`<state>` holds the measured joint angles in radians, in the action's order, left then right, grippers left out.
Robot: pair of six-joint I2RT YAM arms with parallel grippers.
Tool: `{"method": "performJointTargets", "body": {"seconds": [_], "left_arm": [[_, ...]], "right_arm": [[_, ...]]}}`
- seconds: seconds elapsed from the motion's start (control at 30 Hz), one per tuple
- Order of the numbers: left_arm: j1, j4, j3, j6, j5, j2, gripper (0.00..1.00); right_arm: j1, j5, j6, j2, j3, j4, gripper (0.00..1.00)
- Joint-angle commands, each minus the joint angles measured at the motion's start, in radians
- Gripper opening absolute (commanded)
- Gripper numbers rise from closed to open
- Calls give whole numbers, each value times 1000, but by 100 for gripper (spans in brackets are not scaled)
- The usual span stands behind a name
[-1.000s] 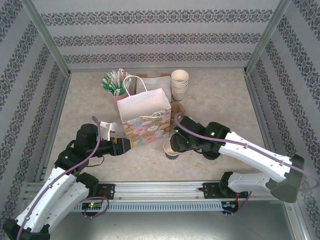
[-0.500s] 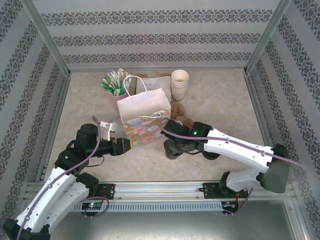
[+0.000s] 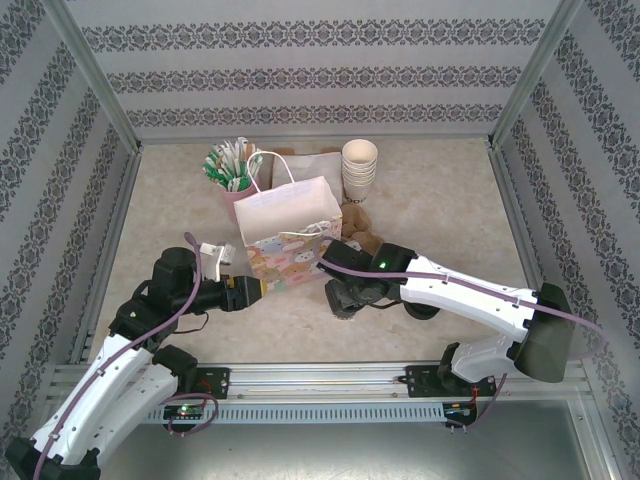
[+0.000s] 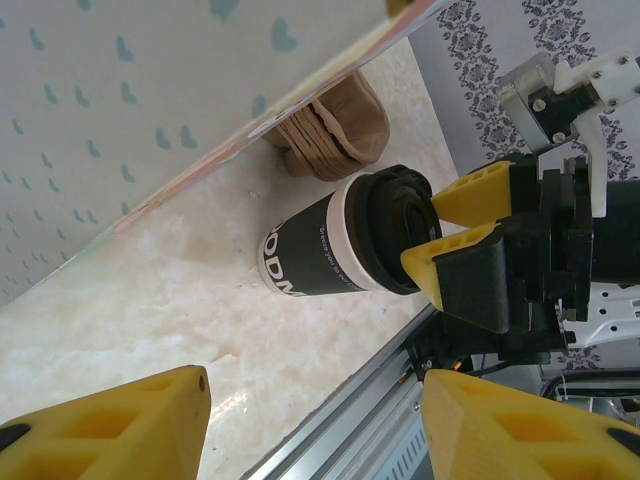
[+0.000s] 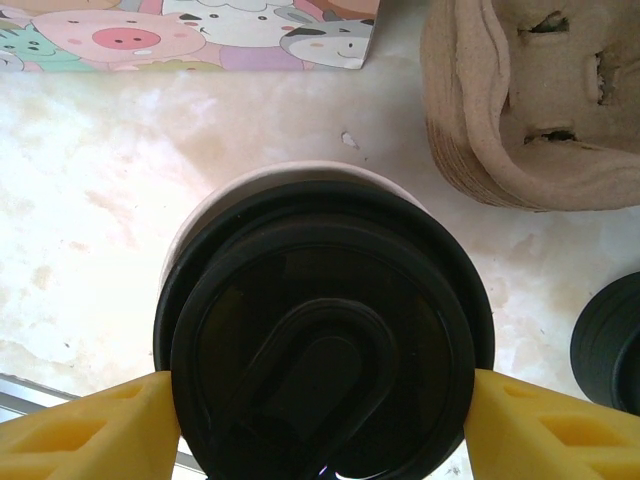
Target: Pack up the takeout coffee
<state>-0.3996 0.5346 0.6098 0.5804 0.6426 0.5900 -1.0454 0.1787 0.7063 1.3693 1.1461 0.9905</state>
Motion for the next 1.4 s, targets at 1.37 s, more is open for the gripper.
{"method": "performJointTargets", "body": {"seconds": [1.37], "left_arm": [[-13, -12, -5, -9, -14, -1, 59]], "right_arm": [[-5, 13, -16, 122, 28, 94, 67]]}}
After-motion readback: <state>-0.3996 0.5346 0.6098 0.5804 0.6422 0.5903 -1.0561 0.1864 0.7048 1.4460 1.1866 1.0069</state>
